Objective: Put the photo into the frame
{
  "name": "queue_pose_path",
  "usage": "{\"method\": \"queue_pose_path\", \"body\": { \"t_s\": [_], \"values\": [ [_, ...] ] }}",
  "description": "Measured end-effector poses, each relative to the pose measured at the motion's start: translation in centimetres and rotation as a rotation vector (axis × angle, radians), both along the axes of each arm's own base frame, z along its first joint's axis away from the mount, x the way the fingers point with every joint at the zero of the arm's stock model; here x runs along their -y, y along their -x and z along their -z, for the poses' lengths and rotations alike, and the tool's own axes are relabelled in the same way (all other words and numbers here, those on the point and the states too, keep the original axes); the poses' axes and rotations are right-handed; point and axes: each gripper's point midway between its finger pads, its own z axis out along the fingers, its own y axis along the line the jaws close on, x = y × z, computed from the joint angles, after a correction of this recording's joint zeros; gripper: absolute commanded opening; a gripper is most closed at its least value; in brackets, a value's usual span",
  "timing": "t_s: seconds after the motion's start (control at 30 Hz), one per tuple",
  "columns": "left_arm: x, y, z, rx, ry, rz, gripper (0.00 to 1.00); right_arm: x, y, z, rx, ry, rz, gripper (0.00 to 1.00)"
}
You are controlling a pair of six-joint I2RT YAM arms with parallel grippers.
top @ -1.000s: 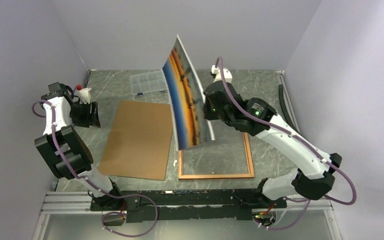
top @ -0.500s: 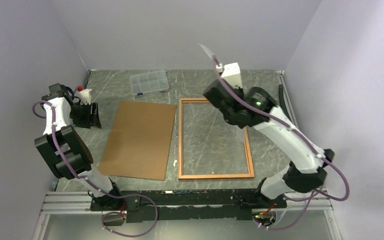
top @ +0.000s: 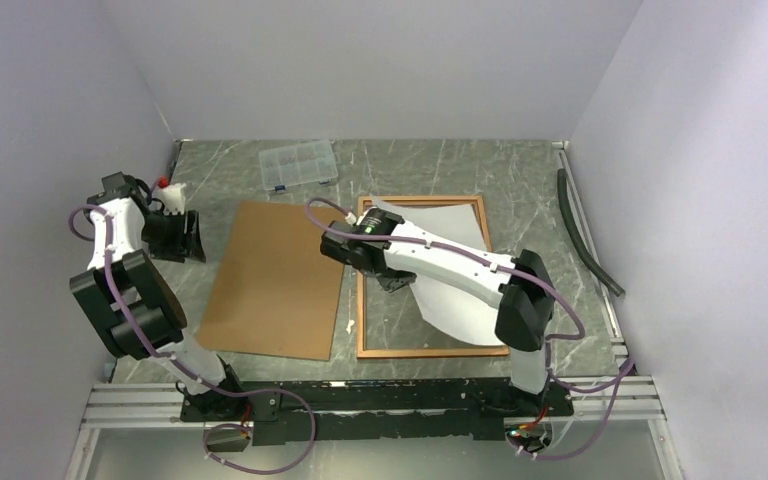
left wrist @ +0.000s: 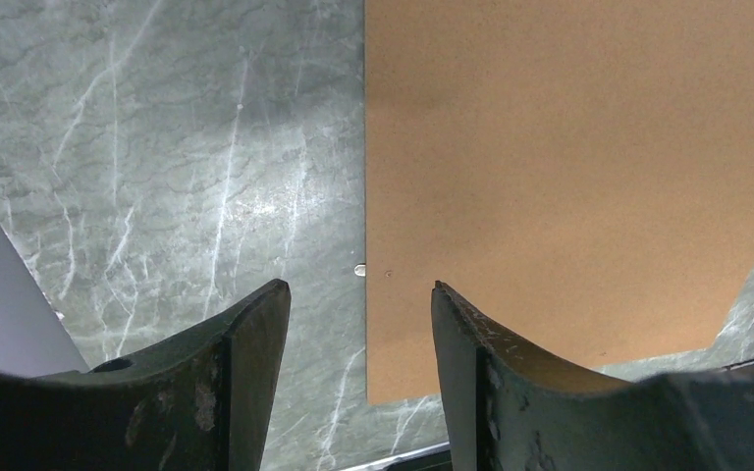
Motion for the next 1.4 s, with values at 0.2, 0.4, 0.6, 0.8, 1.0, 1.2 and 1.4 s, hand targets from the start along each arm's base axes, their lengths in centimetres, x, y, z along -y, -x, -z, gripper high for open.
{"method": "queue_pose_path", "body": {
  "t_s": [0.2, 0.4, 0.6, 0.8, 1.0, 1.2, 1.4],
  "values": [
    [0.1, 0.0, -0.1, 0.011, -0.002, 0.001, 0.6, -2.3, 1.1, 1.1, -0.053, -0.181, 0.072, 0.0],
    [0.1, 0.1, -0.6, 0.03, -0.014, 0.005, 0.6, -4.5, 0.7, 2.4, -0.058, -0.306, 0.166, 0.0],
    [0.1, 0.1, -0.8, 0.042, -0.023, 0.012, 0.61, -5.2, -0.2, 3.6, -0.013, -0.326, 0.247, 0.0],
    [0.0, 0.0, -0.8, 0.044, -0.024, 0.013, 0.61, -4.8, -1.2, 3.4, 0.06, -0.316, 0.281, 0.0],
    [0.0, 0.0, -0.8, 0.044, -0.024, 0.013, 0.61, -4.0, -1.8, 4.1, 0.098, -0.275, 0.261, 0.0],
    [0.0, 0.0, -0.8, 0.045, -0.025, 0.013, 0.61, -4.1, -2.4, 4.8, 0.105, -0.239, 0.209, 0.0],
    [0.0, 0.0, -0.8, 0.047, -0.027, 0.013, 0.61, -5.0, -2.7, 5.7, 0.098, -0.235, 0.163, 0.0]
  ]
}}
